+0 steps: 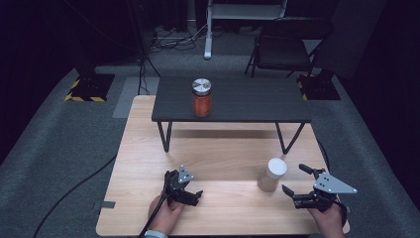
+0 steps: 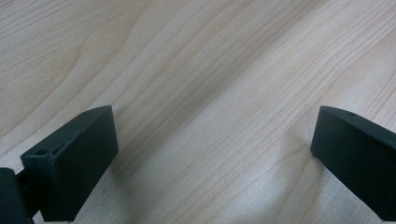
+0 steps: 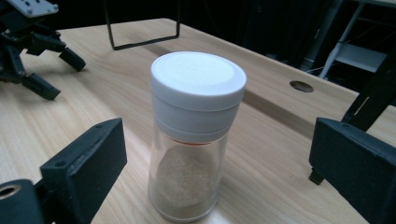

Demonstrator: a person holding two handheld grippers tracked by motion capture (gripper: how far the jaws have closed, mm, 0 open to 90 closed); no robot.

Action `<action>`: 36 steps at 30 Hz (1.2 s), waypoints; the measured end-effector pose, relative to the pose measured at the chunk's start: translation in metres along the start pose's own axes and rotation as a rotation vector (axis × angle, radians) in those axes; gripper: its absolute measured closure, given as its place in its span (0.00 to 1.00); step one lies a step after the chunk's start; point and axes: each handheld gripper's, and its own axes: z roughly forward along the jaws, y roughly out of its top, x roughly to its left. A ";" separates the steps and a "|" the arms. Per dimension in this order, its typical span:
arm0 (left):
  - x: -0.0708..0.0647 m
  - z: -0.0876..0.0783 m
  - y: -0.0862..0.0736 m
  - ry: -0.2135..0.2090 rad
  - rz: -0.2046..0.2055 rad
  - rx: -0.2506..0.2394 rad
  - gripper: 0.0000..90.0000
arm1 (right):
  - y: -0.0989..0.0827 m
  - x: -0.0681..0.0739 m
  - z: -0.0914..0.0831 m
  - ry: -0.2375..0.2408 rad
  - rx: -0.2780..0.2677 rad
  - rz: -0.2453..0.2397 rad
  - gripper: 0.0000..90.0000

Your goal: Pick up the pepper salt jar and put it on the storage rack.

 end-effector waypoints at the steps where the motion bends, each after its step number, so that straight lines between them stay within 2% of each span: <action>1: 0.000 0.000 0.000 0.000 0.000 0.000 0.01 | 0.000 0.000 0.000 0.000 0.000 0.000 0.05; 12: 0.000 0.000 0.000 0.000 0.000 0.000 0.01 | 0.000 -0.007 0.007 0.025 -0.002 0.041 0.06; 15: 0.000 0.000 0.000 0.000 0.000 0.000 0.01 | 0.000 -0.009 0.012 0.046 -0.002 0.050 0.08; 26: 0.000 0.000 0.000 0.000 0.002 0.000 0.01 | 0.004 -0.011 0.035 0.075 0.023 0.056 0.13; 30: 0.000 0.000 0.000 0.000 0.002 0.000 0.01 | 0.004 -0.013 0.044 0.097 0.030 0.081 0.16; 34: 0.000 0.000 0.000 0.000 0.003 0.000 0.01 | 0.005 -0.012 0.051 0.095 0.044 0.089 0.22; 36: 0.000 0.000 0.000 0.000 0.003 0.000 0.01 | 0.005 -0.014 0.056 0.098 0.057 0.131 0.25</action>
